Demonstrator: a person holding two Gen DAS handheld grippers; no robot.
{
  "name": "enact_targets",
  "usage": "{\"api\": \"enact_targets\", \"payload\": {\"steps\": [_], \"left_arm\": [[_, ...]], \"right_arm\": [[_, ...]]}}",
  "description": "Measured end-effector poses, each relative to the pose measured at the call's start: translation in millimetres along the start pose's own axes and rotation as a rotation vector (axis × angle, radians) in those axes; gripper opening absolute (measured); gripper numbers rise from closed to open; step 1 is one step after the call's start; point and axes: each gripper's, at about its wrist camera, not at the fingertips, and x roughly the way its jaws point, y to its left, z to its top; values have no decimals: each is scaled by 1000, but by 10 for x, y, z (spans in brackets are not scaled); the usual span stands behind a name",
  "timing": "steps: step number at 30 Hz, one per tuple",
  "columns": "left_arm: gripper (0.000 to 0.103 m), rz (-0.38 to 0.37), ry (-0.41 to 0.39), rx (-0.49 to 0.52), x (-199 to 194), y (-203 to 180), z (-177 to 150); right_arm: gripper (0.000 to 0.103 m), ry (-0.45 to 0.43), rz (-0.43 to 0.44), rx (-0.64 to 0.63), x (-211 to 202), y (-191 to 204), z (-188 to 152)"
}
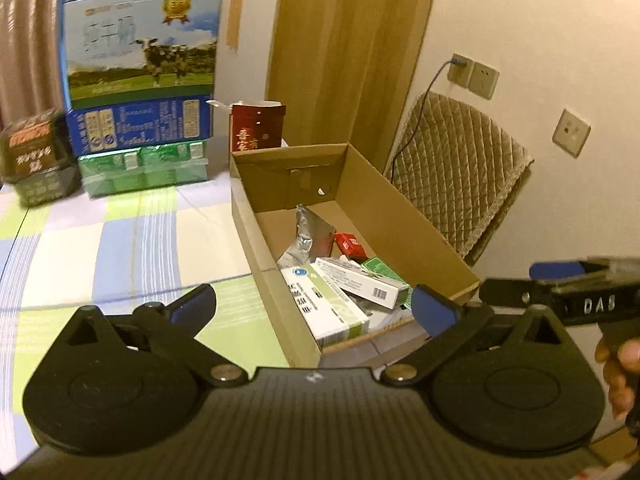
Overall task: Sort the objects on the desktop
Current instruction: 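Withdraw both open tools from the cardboard box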
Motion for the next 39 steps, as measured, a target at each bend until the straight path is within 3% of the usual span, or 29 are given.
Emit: {"api": "enact_targets", "payload": {"steps": [11,21,39], "left_arm": [[102,119,-17,-35,-510,-127,-193],[102,103,-36,-81,-756,-201,-352],[102,140,-43,-81,-778,-245,-447]], "right_arm": [[101,-35,-22,54,-485,45,-359],[101,-50,-39,19,-752,177,-460],[101,-90,-69,-70,-821,396,-486]]}}
